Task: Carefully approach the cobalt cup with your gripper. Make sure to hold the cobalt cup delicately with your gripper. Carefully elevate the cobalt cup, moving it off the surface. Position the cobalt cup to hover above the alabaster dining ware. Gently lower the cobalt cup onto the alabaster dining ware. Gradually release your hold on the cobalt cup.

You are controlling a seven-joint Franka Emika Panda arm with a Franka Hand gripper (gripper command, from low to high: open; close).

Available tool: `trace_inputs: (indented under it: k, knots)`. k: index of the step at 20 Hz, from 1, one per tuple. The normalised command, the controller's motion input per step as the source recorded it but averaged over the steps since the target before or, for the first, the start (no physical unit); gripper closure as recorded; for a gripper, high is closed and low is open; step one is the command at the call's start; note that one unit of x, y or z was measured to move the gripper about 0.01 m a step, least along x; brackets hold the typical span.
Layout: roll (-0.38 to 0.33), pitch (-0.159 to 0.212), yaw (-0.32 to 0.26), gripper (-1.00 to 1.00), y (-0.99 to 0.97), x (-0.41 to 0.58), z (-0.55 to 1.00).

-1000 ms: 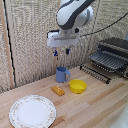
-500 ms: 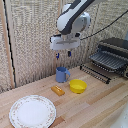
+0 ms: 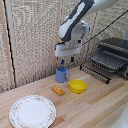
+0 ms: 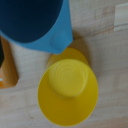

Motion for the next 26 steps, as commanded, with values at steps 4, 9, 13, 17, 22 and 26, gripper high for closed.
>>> trace_inputs:
  k: [4,9,13,17,22,26]
  knots:
    - [0.003,0.0,0.152,-1.0,-0.27,0.284,-0.21]
    - [-0.051,0.019,0.043,-1.0,0.02,0.013,-0.28]
    - [-0.08,0.078,-0.034,-1.0,0.11,-0.039,-0.23]
    - [-0.052,0.028,-0.034,1.0,0.06,0.004,-0.21]
    - [-0.031,0.0,-0.008,1.0,0.05,0.007,-0.21]
    - [-0.009,-0.006,-0.003,1.0,0.09,0.0,-0.16]
